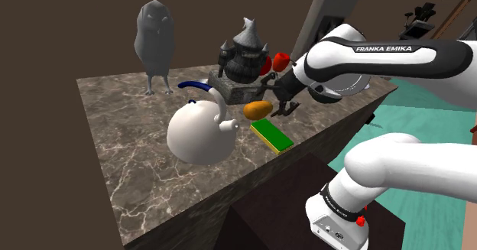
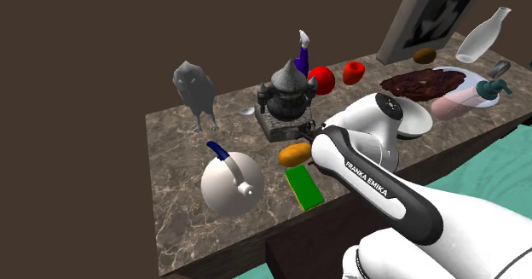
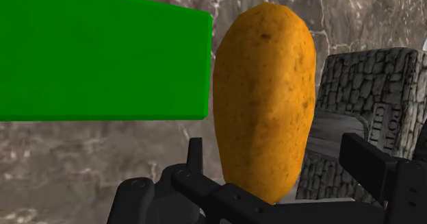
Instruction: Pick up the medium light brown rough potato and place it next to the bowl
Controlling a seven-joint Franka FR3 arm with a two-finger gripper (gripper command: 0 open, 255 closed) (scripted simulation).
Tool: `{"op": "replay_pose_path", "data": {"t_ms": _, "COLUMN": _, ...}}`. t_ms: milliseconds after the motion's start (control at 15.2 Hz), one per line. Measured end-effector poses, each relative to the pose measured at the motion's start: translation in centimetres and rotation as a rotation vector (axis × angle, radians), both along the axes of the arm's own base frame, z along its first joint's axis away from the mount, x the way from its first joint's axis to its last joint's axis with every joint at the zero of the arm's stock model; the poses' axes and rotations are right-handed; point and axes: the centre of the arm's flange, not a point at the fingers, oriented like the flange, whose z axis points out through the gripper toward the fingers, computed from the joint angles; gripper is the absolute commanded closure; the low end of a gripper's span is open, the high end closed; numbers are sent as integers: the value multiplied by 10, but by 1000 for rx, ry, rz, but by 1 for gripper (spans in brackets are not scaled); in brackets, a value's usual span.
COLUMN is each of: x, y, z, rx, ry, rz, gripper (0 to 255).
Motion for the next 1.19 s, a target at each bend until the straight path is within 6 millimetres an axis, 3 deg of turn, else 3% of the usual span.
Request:
{"op": "replay_pose_path", "data": {"t_ms": 198, "x": 6, "y": 3, "z": -12, "rx": 1, "ry": -1, "rz": -4, "gripper": 0}}
{"op": "replay_pose_path", "data": {"t_ms": 594, "x": 8, "y": 4, "z": -16, "rx": 1, "ry": -2, "rz": -5, "gripper": 0}}
{"op": "replay_pose_path", "data": {"t_ms": 660, "x": 8, "y": 4, "z": -16, "rx": 1, "ry": -2, "rz": -5, "gripper": 255}}
{"op": "replay_pose_path", "data": {"t_ms": 1188, "x": 8, "y": 4, "z": -16, "rx": 1, "ry": -2, "rz": -5, "gripper": 255}}
